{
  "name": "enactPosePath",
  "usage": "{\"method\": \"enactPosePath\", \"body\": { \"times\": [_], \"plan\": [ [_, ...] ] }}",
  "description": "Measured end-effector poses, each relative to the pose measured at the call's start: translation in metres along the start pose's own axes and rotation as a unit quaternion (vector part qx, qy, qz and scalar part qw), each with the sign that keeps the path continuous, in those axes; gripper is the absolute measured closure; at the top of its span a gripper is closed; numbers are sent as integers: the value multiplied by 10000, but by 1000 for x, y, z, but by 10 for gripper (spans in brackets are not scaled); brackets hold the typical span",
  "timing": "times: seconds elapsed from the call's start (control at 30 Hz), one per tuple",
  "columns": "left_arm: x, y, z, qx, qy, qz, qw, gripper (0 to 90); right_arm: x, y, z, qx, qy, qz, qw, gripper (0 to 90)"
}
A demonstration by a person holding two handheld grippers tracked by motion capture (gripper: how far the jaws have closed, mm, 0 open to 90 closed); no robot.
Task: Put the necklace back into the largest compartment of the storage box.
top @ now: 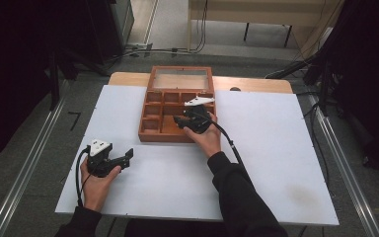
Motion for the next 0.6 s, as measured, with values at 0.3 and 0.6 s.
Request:
{"method": "enactPosePath", "body": {
  "times": [0.3,0.6],
  "plan": [
    [0,0,0,-18,-21,-9,10000,163,7,2,13,-152,58,-61,9998,485],
    [0,1,0,-21,-12,-7,10000,163,17,5,27,-130,97,69,9998,474]
  ]
}}
Point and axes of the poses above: each handheld gripper's, and its own axes: z roughly backward along the jaws, x roughly out of its underside, y roughly to its right, the point moved 4 cm from there along -z, roughly forward along the jaws, and after that the axes turned 12 degrees about x, right-handed, at the moved point
